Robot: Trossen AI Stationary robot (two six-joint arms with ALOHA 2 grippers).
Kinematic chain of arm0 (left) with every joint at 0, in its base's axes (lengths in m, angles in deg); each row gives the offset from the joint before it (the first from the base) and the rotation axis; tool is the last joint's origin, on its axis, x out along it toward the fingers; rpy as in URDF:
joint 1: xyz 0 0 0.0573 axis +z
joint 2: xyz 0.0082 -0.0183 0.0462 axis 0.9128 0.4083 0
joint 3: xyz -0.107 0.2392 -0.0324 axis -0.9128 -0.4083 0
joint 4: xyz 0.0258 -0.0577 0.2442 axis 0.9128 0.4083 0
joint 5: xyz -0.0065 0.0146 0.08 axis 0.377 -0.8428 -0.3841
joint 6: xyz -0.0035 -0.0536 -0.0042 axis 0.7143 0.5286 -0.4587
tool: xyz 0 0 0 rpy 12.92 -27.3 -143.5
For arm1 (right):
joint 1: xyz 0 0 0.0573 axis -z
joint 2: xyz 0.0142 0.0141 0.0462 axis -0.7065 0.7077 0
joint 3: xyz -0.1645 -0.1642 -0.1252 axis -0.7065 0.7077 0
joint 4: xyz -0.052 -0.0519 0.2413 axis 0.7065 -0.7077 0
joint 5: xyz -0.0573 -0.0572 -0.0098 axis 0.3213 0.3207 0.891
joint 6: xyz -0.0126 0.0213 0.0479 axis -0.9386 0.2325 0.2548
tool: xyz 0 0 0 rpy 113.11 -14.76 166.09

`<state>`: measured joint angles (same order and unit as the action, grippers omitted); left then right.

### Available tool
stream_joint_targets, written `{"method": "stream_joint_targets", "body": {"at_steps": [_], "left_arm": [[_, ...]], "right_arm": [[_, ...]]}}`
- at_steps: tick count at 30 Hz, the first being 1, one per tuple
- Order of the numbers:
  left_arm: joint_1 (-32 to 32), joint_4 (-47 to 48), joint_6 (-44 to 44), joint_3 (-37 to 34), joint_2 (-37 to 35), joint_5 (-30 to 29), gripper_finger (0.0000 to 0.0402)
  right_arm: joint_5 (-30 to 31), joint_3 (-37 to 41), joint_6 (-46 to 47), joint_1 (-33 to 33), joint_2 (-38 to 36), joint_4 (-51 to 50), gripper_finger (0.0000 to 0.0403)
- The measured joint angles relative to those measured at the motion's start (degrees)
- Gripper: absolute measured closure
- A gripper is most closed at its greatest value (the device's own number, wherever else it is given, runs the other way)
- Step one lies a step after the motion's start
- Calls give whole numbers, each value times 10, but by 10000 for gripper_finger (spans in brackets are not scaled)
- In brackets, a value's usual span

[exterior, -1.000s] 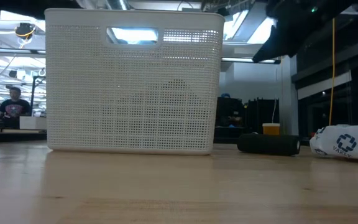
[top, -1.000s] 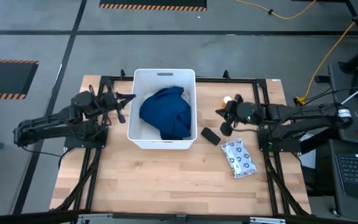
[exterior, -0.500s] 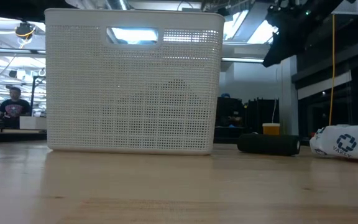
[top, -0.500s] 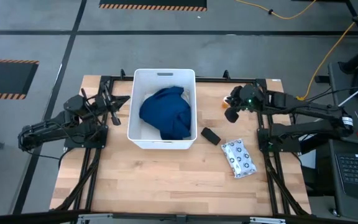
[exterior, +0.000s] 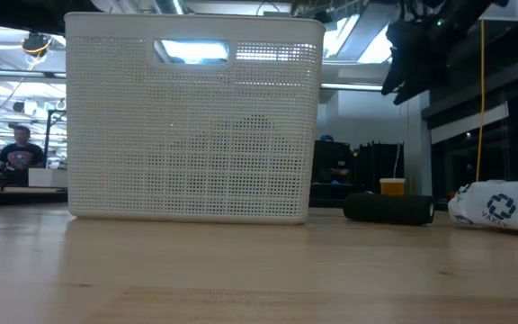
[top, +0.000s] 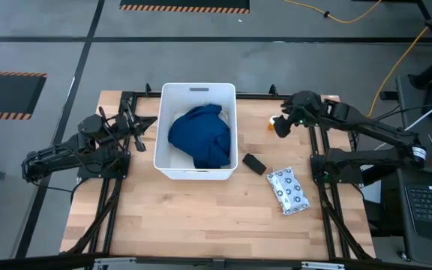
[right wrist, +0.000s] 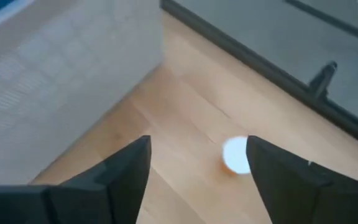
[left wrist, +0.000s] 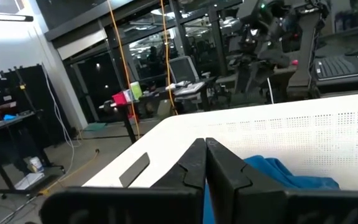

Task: Pick & place medical supplies in basket/bin
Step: Put the orange bottle into the white bin

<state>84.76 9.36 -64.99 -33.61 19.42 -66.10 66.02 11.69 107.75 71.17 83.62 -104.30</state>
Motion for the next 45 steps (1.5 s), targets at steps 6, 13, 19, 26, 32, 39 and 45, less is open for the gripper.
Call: {"method": "stream_joint_targets", "body": {"at_steps": [6, 13, 19, 26, 32, 39, 45], "left_arm": [[0, 2, 4, 0, 0, 0, 399], [0, 17, 8, 0, 0, 0, 394], [0, 18, 8, 0, 0, -1, 400], [0, 28, 11, 0, 0, -1, 394], [0, 28, 23, 0, 0, 0, 397], [0, 30, 23, 0, 0, 0, 399], [0, 30, 20, 0, 0, 0, 394]], "right_arm": [[-13, 0, -16, 22, 59, -3, 138], [-37, 0, -18, 59, 126, -4, 138], [-44, 0, -17, 79, 146, -5, 139], [-52, 0, -17, 86, 172, -6, 139], [-54, 0, -18, 89, 198, 1, 139], [-53, 14, -8, 98, 203, 13, 139], [-53, 53, -4, 102, 203, 70, 139]]}}
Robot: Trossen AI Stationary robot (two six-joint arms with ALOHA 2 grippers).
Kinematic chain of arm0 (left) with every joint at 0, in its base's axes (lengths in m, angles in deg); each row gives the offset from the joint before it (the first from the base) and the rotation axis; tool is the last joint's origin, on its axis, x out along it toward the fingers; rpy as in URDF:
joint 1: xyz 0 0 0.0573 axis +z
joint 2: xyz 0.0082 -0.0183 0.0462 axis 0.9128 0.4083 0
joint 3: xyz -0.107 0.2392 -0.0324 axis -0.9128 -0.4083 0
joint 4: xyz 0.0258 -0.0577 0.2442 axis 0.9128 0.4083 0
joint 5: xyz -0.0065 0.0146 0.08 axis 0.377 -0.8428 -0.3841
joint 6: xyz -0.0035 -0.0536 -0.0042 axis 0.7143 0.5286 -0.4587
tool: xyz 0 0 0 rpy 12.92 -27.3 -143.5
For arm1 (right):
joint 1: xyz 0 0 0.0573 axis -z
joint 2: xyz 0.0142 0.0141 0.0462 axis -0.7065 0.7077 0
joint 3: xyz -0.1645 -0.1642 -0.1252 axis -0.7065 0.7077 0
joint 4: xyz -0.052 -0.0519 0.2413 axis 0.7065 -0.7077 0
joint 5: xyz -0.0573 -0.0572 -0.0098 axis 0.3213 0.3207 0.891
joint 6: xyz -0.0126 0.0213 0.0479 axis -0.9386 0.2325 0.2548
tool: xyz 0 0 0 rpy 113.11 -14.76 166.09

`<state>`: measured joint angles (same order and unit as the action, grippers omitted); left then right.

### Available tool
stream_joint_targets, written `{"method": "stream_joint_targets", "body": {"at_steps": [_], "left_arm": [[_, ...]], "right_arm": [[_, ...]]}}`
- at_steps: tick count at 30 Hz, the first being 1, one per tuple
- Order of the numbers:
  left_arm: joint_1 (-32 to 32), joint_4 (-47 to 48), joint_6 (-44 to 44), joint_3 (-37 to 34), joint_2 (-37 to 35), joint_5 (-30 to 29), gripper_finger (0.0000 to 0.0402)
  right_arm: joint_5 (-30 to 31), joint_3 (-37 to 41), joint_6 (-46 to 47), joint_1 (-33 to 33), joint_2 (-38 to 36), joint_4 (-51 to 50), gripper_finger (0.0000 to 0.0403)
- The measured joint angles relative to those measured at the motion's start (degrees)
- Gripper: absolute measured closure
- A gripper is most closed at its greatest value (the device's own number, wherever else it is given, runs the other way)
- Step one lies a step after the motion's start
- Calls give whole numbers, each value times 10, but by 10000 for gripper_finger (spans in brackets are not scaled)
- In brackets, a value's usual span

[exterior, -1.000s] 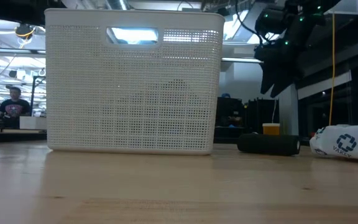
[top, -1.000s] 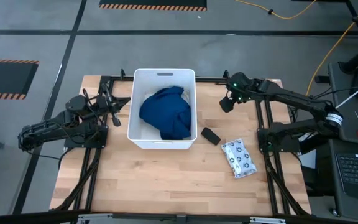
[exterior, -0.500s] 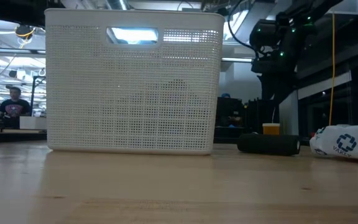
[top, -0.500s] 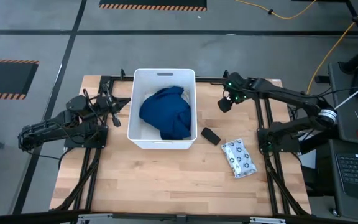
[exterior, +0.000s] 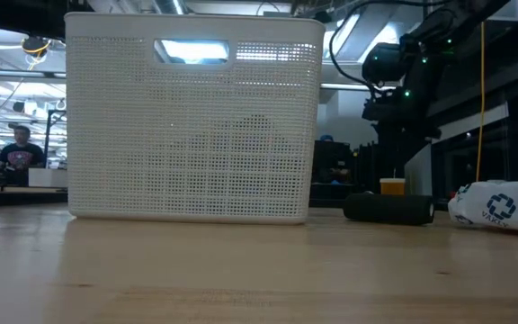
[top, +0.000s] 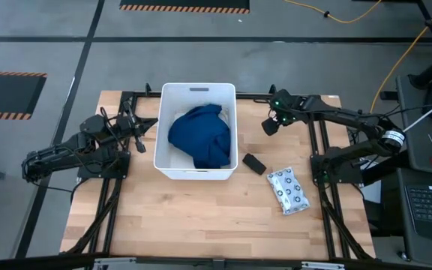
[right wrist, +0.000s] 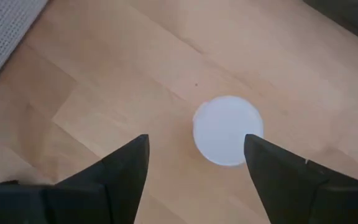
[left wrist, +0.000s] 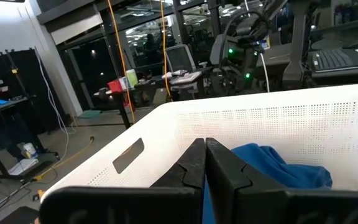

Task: Pick & place medical supplies in basket/bin
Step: Put the orange bottle into the white bin

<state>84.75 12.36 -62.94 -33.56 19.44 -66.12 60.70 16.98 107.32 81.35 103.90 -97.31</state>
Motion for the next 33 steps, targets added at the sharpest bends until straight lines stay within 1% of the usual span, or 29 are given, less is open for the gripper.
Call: {"method": "stream_joint_targets", "body": {"at_steps": [4, 9, 13, 26, 31, 33], "left_arm": [[0, 0, 4, 0, 0, 0, 397], [0, 0, 3, 0, 0, 0, 399], [0, 0, 3, 0, 0, 0, 395], [0, 0, 3, 0, 0, 0, 399], [0, 0, 2, 0, 0, 0, 394], [0, 0, 2, 0, 0, 0, 394]], "right_arm": [[3, 7, -3, 0, 0, 14, 139], [26, 7, -10, 0, 0, 14, 139], [26, 7, -10, 0, 2, 14, 139], [31, 7, -16, 0, 43, 32, 139], [32, 7, -36, 2, 43, 32, 139], [32, 7, -61, 2, 37, 32, 139]]}}
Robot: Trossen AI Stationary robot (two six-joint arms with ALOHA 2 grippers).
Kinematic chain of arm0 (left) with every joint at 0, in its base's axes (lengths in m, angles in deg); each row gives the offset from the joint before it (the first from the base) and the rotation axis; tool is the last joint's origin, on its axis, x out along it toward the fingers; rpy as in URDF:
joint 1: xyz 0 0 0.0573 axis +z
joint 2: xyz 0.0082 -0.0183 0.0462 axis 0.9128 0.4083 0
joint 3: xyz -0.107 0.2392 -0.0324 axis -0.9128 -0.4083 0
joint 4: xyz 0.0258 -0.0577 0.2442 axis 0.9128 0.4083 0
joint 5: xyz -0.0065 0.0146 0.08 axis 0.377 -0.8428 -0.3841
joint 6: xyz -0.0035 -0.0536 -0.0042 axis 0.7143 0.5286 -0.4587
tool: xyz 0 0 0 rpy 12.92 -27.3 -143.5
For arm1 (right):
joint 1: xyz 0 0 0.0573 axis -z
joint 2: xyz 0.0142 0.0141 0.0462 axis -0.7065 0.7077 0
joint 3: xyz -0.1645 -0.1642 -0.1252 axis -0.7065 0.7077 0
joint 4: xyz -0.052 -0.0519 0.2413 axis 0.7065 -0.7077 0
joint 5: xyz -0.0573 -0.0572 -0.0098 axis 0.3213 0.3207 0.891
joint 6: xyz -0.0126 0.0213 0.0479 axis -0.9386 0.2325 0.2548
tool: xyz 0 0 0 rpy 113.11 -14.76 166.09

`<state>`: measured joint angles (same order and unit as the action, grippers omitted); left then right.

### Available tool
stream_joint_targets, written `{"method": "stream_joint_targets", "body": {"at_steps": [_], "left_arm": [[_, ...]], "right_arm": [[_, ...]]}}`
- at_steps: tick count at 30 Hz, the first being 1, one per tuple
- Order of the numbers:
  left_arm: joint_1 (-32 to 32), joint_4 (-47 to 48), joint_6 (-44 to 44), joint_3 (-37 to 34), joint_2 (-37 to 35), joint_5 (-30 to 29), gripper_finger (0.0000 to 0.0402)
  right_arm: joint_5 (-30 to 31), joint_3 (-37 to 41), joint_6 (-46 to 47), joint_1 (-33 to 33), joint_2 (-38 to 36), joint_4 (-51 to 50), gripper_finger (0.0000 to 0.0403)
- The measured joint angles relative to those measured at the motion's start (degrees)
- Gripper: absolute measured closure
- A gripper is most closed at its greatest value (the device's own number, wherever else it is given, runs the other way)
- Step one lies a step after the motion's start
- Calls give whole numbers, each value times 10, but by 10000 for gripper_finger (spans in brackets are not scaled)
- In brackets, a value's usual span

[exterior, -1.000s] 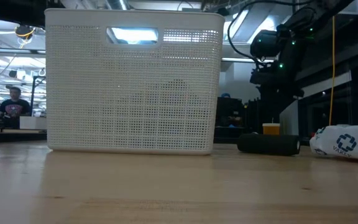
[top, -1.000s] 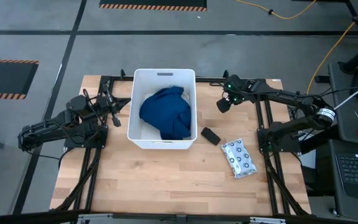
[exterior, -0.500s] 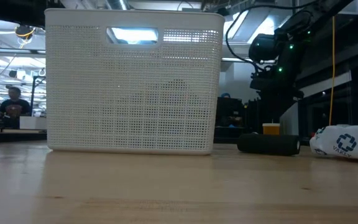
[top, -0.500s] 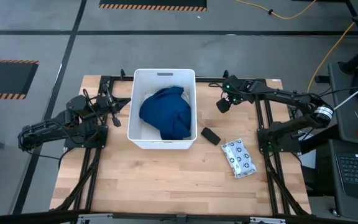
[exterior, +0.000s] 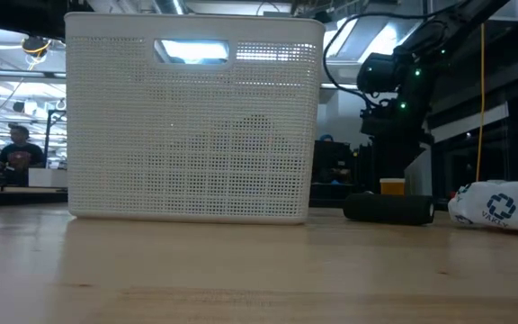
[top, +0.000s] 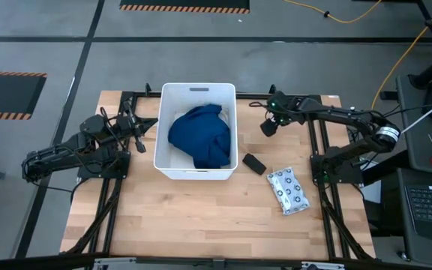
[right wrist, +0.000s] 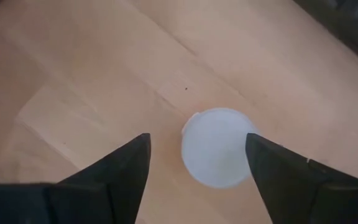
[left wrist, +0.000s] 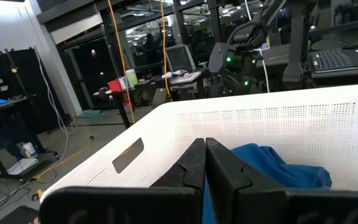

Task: Pick & place medical supplies in basket/bin
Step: Put the orange bottle into the white bin

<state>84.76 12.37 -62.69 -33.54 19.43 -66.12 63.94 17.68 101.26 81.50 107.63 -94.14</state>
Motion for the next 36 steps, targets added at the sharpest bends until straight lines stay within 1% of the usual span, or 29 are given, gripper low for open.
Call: {"method": "stream_joint_targets", "body": {"at_steps": [6, 12, 15, 18, 21, 26, 29, 32, 36], "left_arm": [[0, 0, 0, 0, 0, 0, 398], [0, 0, 1, 0, 0, 0, 398], [0, 0, 1, 0, 0, 0, 396], [0, 0, 1, 0, 0, 0, 397], [0, 0, 1, 0, 0, 0, 400], [0, 0, 2, 0, 0, 0, 397], [0, 0, 2, 0, 0, 0, 394], [0, 0, 2, 0, 0, 0, 395], [0, 0, 2, 0, 0, 0, 398]], "right_arm": [[0, 0, -57, 0, -19, -2, 139], [0, 0, -102, 0, -23, -2, 139], [0, 0, -99, 0, -23, 2, 139], [0, 0, -75, 0, -23, 1, 139], [0, 0, -74, 0, -23, 1, 151], [0, 0, -90, 0, -23, 2, 192], [0, 0, -103, 0, -23, 2, 207], [0, 0, -105, 0, -23, 2, 209], [-1, 0, -123, 0, -23, 2, 197]]}}
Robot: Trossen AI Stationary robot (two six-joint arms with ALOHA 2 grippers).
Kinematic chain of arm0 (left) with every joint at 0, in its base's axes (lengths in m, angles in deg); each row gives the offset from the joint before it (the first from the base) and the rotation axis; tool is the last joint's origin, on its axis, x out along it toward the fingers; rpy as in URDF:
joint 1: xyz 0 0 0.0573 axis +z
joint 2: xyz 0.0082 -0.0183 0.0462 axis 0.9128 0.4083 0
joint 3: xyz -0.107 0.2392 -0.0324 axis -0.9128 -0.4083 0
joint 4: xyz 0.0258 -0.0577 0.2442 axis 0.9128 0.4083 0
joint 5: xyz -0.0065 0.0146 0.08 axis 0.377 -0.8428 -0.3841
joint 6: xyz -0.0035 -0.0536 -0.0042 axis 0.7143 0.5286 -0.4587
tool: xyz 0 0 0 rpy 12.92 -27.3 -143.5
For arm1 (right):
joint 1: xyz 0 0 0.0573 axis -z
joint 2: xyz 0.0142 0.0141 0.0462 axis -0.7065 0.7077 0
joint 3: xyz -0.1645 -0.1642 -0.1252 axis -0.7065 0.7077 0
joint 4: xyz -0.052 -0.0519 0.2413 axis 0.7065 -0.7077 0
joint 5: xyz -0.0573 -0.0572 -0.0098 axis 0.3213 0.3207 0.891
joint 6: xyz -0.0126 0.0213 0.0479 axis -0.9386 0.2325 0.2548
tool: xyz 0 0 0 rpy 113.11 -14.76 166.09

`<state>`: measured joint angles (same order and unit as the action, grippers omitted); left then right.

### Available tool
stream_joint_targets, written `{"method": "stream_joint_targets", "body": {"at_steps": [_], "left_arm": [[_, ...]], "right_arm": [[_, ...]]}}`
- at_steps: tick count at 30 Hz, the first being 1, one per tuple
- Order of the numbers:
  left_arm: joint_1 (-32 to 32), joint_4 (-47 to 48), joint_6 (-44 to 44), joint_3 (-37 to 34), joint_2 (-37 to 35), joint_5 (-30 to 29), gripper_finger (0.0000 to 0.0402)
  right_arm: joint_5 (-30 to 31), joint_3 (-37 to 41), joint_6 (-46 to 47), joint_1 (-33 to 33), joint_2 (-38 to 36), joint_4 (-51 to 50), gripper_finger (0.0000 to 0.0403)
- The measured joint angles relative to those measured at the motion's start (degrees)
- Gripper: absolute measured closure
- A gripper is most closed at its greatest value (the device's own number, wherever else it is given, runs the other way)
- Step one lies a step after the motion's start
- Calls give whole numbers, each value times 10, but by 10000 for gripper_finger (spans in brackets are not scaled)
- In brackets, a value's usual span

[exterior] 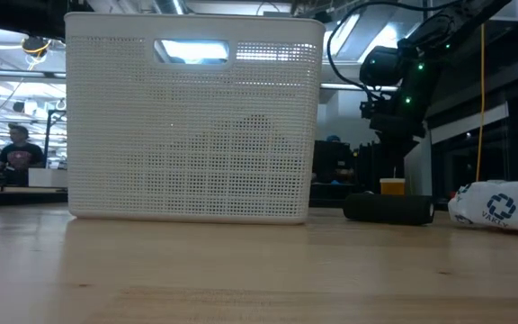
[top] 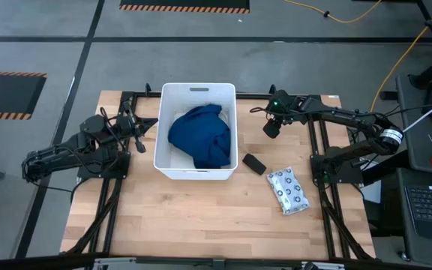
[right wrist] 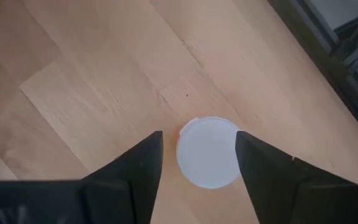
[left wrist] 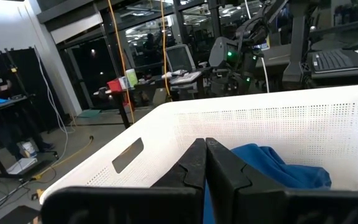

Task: Pick & place medical supplies in basket/bin
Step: Put the orange bottle into the white bin

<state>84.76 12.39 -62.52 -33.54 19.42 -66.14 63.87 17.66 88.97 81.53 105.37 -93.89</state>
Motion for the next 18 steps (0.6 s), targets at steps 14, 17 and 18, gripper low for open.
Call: {"method": "stream_joint_targets", "body": {"at_steps": [14, 17, 18], "left_arm": [[0, 0, 0, 0, 0, 0, 399], [0, 0, 0, 0, 0, 0, 398], [0, 0, 0, 0, 0, 0, 396]], "right_arm": [[0, 0, 6, 0, 0, -10, 108], [1, 0, 4, 0, 0, -22, 99], [1, 0, 4, 0, 0, -26, 96]]}}
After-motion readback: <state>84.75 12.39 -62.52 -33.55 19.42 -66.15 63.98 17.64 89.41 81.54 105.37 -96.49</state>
